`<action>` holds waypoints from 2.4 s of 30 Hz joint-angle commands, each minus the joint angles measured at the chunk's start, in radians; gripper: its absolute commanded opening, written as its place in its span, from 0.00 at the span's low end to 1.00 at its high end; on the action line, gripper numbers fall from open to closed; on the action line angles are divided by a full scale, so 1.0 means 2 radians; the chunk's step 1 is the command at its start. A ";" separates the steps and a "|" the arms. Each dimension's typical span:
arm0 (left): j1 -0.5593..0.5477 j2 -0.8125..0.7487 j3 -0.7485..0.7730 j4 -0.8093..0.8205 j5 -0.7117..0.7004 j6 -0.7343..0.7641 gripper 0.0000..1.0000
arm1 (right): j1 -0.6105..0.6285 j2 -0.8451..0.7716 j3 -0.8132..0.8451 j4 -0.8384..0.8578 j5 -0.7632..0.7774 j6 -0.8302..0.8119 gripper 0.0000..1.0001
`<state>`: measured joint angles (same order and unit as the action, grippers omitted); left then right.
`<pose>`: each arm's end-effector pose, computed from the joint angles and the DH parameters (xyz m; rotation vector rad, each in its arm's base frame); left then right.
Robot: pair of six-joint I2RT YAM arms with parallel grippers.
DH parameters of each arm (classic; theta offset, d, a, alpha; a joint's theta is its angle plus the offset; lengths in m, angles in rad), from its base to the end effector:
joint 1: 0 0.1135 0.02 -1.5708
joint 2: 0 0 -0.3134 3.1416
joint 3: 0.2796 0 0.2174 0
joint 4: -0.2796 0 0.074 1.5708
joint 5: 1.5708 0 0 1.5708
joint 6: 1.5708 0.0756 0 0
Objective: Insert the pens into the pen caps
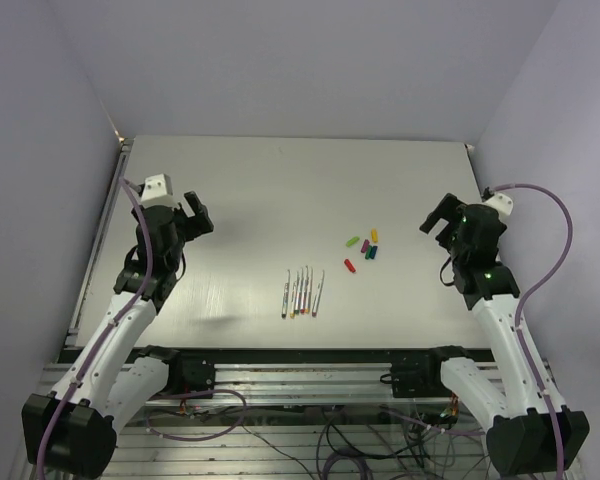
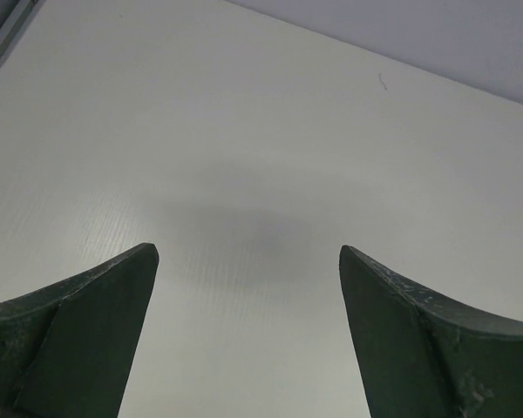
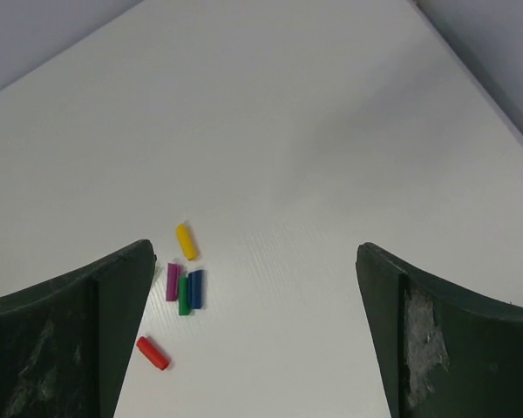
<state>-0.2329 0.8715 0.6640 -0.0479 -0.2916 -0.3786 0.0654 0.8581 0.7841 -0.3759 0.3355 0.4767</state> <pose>0.1770 -0.0197 0.3320 -0.3359 1.7871 -0.1671 0.1601 -0.0145 0.3318 0.6112 1.8980 0.0097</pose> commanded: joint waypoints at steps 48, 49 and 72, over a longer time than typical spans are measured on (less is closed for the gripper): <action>-0.184 0.120 0.017 -0.060 0.039 -0.028 0.96 | -0.003 0.003 -0.033 0.104 -0.051 0.004 1.00; -0.185 0.121 0.015 -0.061 0.040 -0.031 0.96 | -0.002 0.006 -0.032 0.098 -0.051 0.007 1.00; -0.293 0.255 0.120 -0.162 0.039 -0.058 0.82 | -0.002 0.027 -0.022 0.051 -0.061 0.030 1.00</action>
<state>-0.8154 1.3430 0.8738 -0.3229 -0.2314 -0.4698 0.0647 0.8959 0.7300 -0.2714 0.2543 0.5404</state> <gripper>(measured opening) 0.906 0.999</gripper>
